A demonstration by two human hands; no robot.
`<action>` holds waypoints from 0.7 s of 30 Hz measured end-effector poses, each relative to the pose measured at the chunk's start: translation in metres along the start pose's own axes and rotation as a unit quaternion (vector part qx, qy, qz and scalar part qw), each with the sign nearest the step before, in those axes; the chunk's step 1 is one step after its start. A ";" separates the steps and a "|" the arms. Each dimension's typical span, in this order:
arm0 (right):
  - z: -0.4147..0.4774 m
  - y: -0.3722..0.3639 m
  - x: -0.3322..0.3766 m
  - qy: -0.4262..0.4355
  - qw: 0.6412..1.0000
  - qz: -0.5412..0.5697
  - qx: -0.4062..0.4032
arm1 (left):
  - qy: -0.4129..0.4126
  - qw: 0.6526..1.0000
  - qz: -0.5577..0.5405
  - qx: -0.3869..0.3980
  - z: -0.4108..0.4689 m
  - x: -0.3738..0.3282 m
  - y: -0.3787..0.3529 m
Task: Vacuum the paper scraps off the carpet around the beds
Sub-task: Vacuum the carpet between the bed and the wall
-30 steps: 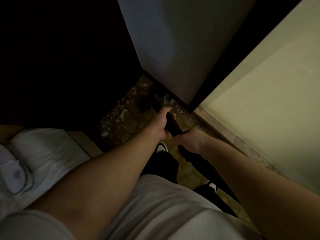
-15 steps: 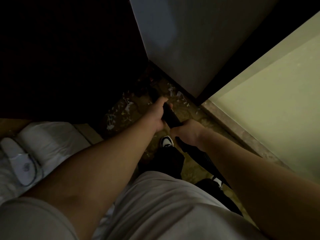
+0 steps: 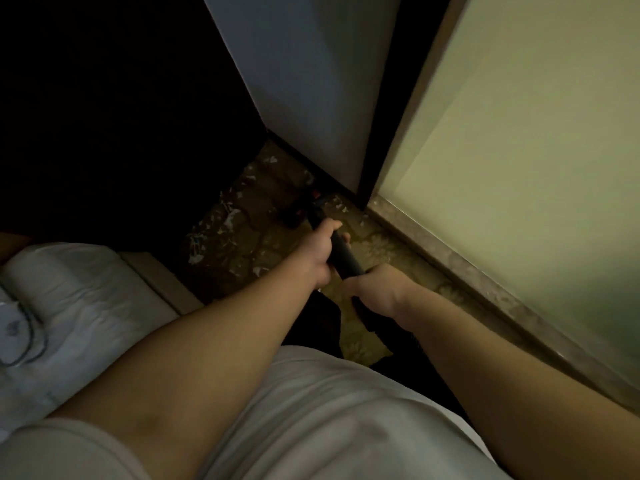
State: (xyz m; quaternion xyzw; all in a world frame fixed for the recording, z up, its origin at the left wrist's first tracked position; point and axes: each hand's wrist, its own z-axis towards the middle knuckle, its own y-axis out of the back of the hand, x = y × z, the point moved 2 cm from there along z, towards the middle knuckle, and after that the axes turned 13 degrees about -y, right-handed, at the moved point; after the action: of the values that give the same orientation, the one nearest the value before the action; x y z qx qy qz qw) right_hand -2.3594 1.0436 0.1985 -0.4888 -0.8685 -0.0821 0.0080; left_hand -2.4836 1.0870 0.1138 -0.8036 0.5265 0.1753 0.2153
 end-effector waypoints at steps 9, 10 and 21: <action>-0.002 0.052 -0.134 0.009 0.998 -0.044 -0.033 | 0.023 0.999 -0.042 0.011 -0.066 0.108 -0.075; -0.004 0.057 -0.150 0.005 0.998 -0.047 -0.032 | 0.027 0.998 -0.050 0.011 -0.073 0.119 -0.082; -0.030 0.098 -0.274 -0.072 0.997 0.032 0.013 | 0.104 0.992 -0.032 0.062 -0.137 0.217 -0.148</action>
State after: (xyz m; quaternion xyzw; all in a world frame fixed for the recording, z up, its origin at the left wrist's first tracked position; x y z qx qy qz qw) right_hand -2.1355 0.8565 0.2159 -0.5209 -0.8516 -0.0348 -0.0459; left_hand -2.2560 0.8994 0.1431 -0.8189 0.5298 0.0507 0.2149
